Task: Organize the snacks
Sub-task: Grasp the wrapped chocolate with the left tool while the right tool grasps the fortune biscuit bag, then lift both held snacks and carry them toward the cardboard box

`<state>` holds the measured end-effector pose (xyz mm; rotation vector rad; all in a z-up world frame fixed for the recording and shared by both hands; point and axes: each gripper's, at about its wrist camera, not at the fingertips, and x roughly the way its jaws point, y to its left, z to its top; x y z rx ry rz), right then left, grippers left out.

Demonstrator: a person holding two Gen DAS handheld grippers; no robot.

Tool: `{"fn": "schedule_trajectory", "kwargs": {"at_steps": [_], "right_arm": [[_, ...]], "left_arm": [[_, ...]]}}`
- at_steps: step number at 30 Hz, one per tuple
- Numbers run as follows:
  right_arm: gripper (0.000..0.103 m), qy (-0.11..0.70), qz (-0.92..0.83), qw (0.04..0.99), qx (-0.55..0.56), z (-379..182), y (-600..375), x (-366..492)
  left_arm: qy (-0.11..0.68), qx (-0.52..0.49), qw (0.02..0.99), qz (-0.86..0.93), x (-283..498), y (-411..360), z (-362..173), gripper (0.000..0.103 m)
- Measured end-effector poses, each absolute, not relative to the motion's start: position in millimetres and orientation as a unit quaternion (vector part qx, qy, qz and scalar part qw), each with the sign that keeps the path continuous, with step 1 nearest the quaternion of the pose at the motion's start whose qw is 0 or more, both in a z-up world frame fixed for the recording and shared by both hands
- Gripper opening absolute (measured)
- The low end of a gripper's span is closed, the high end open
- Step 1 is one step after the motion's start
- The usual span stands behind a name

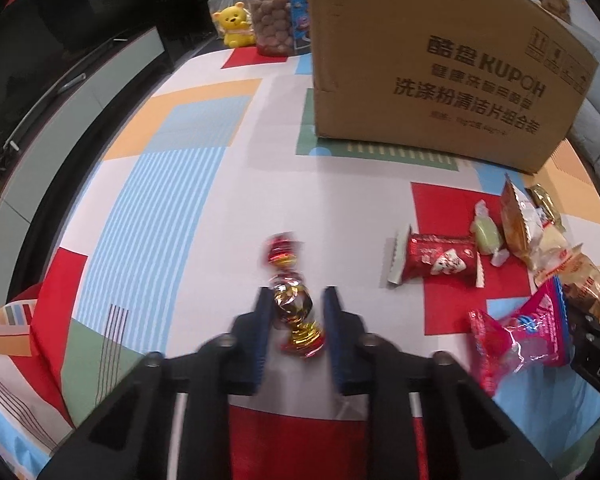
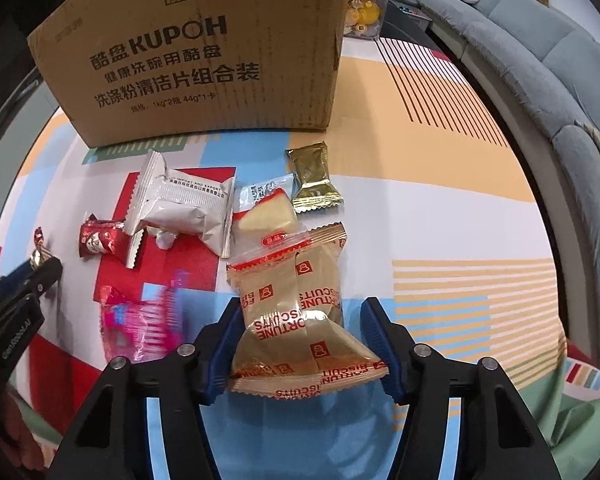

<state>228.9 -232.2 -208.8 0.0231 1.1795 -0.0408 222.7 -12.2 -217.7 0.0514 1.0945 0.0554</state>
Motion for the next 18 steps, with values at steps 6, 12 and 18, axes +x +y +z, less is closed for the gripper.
{"fn": "schedule_trajectory", "kwargs": {"at_steps": [6, 12, 18], "right_arm": [[0.057, 0.537, -0.016, 0.844, 0.003, -194.5, -226.3, 229.4], [0.057, 0.525, -0.015, 0.851, 0.004, -181.4, -222.1, 219.2], [0.056, 0.511, -0.015, 0.859, 0.007, -167.5, -224.9, 211.9]], "left_arm": [[0.520, 0.026, 0.854, 0.018, 217.8, -15.3, -213.5, 0.019], [0.507, 0.031, 0.861, 0.015, 212.8, -16.7, -201.8, 0.019], [0.493, 0.045, 0.869, 0.014, 206.5, -21.7, -189.4, 0.019]]}}
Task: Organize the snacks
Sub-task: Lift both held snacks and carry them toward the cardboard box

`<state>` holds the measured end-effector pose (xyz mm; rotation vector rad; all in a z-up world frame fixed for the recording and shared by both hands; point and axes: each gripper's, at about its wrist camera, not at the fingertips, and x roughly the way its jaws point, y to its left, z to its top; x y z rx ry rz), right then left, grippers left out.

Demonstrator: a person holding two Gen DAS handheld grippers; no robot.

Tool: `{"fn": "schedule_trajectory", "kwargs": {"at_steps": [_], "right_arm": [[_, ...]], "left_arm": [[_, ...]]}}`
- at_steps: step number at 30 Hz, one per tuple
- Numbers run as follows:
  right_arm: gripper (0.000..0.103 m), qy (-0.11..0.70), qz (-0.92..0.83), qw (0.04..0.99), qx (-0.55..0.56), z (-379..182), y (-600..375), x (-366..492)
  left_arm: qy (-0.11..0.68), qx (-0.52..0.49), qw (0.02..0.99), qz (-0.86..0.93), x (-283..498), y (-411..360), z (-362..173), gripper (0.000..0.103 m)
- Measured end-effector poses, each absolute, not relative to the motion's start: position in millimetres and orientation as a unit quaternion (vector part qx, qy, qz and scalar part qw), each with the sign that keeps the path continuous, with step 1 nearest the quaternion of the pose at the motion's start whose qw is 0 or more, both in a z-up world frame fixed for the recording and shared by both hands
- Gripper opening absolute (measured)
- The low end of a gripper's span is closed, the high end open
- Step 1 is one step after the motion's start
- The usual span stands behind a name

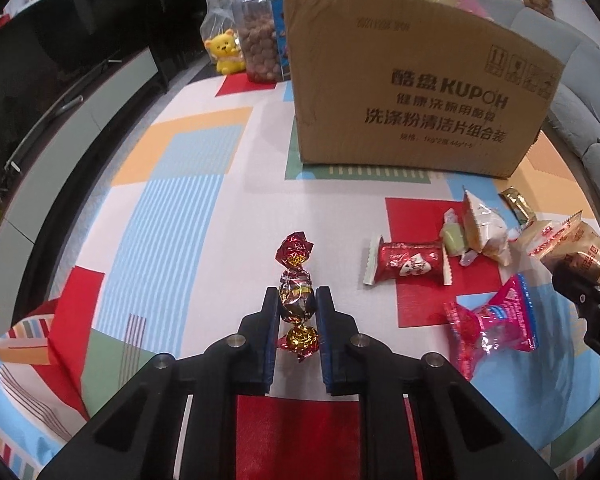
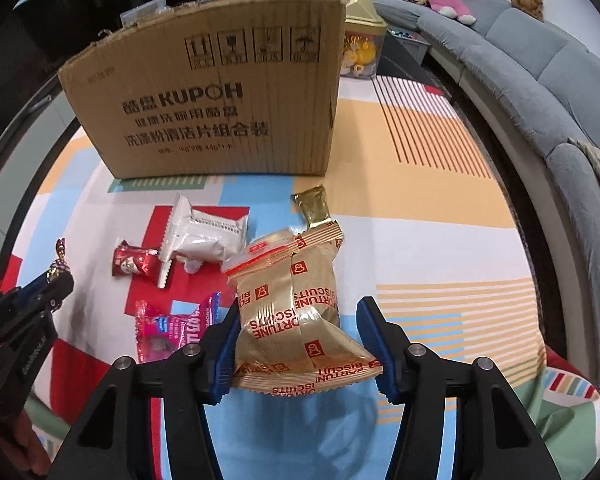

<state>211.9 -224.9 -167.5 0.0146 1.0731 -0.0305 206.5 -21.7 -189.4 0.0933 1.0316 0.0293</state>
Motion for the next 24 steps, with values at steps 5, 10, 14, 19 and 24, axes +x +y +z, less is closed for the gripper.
{"fn": "schedule_trajectory", "kwargs": {"at_steps": [5, 10, 14, 19, 24], "right_arm": [[0.056, 0.503, -0.014, 0.864, 0.013, -158.1, -228.2, 209.8], [0.056, 0.492, -0.011, 0.870, 0.012, -146.1, -224.8, 206.2], [0.056, 0.483, -0.007, 0.876, 0.010, -135.9, -221.6, 202.5], [0.056, 0.474, -0.003, 0.881, 0.010, -125.1, -219.8, 201.6], [0.056, 0.465, 0.000, 0.885, 0.012, -114.2, -220.3, 200.2]], "left_arm": [[0.483, 0.048, 0.874, 0.011, 200.5, -24.5, -176.9, 0.019], [0.478, 0.048, 0.877, 0.011, 197.1, -24.9, -167.3, 0.019], [0.473, 0.044, 0.880, 0.011, 196.5, -23.6, -159.9, 0.019], [0.468, 0.039, 0.883, 0.010, 196.5, -23.5, -150.3, 0.019], [0.462, 0.036, 0.886, 0.009, 196.4, -24.4, -142.1, 0.019]]}}
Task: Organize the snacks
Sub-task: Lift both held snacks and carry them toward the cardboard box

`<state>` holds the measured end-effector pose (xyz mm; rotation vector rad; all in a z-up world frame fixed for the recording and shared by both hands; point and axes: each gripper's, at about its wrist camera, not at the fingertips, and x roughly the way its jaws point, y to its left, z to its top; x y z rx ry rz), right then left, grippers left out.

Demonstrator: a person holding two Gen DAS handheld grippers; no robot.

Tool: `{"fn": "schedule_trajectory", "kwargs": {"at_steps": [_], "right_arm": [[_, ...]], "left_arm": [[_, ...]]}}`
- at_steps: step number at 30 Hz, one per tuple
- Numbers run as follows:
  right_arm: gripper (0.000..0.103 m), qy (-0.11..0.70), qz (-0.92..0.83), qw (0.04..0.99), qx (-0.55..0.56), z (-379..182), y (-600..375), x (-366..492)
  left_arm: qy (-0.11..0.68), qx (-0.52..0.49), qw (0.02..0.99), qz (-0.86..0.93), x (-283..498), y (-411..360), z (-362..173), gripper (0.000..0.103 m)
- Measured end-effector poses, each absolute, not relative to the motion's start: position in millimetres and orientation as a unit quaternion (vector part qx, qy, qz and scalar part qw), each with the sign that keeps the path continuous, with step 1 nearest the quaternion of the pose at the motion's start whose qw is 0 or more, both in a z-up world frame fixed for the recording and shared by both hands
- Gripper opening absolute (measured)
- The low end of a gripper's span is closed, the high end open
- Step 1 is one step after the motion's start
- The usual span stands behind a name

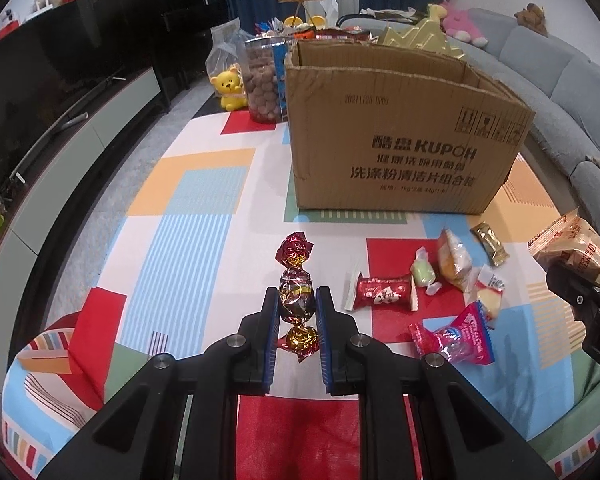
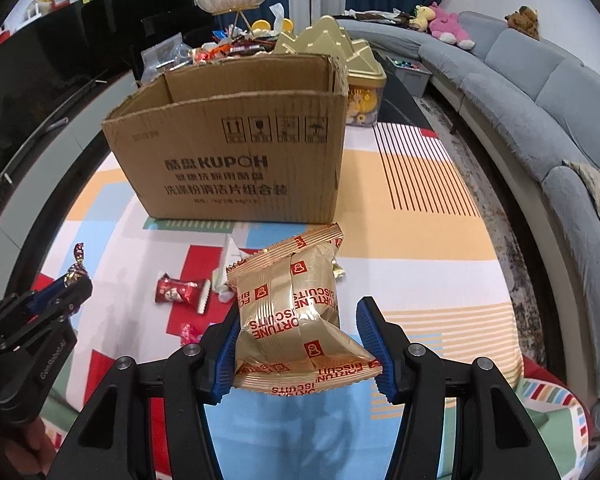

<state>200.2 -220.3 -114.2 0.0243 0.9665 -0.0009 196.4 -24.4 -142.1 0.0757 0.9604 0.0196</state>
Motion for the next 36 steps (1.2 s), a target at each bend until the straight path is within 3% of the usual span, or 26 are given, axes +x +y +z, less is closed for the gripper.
{"fn": "schedule_trajectory", "kwargs": {"at_steps": [36], "right_arm": [[0.056, 0.380, 0.015, 0.924, 0.031, -27.6, -219.2, 231.0]], "left_arm": [[0.403, 0.038, 0.914, -0.004, 233.2, -41.3, -60.0, 0.019]]}}
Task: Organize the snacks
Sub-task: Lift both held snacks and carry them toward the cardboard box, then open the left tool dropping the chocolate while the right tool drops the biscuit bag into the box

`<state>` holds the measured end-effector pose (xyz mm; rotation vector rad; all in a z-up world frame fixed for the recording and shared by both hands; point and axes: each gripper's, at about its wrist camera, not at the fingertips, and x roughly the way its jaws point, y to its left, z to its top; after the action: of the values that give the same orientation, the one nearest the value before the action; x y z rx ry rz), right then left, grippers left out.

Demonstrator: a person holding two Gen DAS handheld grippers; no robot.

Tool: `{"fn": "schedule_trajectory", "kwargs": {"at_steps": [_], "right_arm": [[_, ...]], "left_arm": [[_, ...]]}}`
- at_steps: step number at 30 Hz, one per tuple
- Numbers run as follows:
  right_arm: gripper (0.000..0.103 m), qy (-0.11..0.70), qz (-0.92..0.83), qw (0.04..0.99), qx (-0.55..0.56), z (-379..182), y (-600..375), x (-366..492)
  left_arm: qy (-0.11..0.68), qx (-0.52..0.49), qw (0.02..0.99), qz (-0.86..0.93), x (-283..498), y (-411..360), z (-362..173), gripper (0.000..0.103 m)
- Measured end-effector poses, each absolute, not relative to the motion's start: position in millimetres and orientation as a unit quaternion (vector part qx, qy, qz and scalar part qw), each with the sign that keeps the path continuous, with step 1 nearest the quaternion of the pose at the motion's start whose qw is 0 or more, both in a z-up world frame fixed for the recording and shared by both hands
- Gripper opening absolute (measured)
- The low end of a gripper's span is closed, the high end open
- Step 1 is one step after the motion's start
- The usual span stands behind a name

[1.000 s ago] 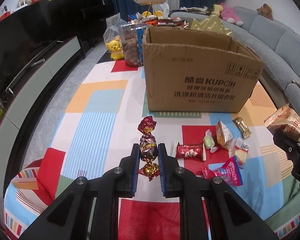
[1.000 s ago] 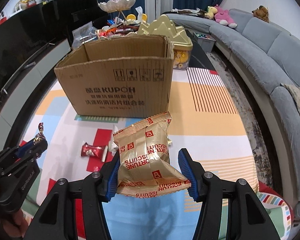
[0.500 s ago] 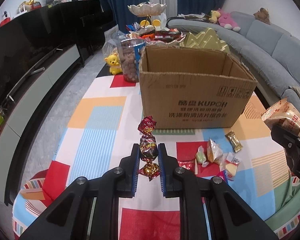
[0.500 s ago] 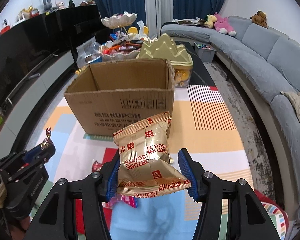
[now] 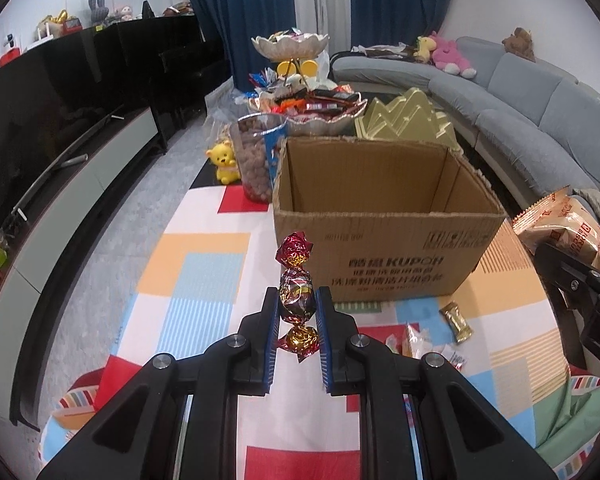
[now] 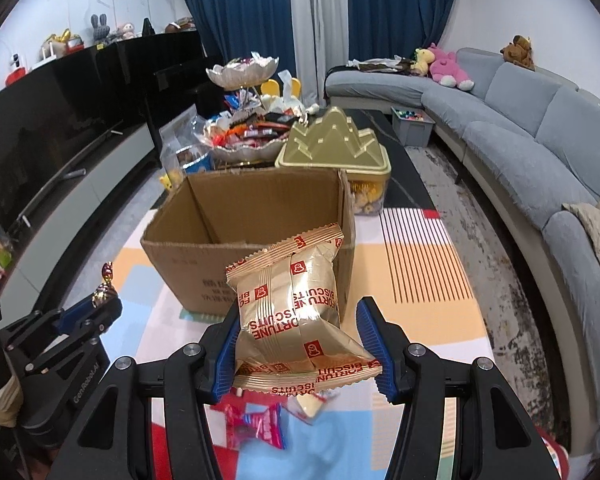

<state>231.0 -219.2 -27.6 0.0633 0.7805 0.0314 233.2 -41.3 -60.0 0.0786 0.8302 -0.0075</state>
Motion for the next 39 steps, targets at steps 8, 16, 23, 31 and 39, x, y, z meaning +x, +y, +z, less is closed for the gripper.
{"fn": "schedule_trajectory", "kwargs": {"at_steps": [8, 16, 23, 31, 39], "right_arm": [[0.056, 0.363, 0.018, 0.931, 0.029, -10.9, -217.0, 241.2], [0.056, 0.348, 0.022, 0.937, 0.022, 4.3, -212.1, 255.6], [0.056, 0.340, 0.021, 0.940, 0.023, 10.4, -211.8, 272.9], [0.056, 0.338, 0.023, 0.941, 0.020, 12.7, -208.2, 297.7], [0.056, 0.345, 0.024, 0.938, 0.018, 7.7, -208.1, 322.3]], "left_arm": [[0.388, 0.038, 0.921, -0.014, 250.2, -46.6, -40.5, 0.019], [0.369, 0.034, 0.928, -0.022, 270.0, -48.7, -19.3, 0.019], [0.353, 0.041, 0.934, -0.036, 292.1, -52.7, -6.8, 0.019], [0.351, 0.042, 0.934, -0.047, 317.2, -55.4, -6.4, 0.019], [0.360, 0.048, 0.930, -0.059, 339.9, -62.0, -17.6, 0.019]]}}
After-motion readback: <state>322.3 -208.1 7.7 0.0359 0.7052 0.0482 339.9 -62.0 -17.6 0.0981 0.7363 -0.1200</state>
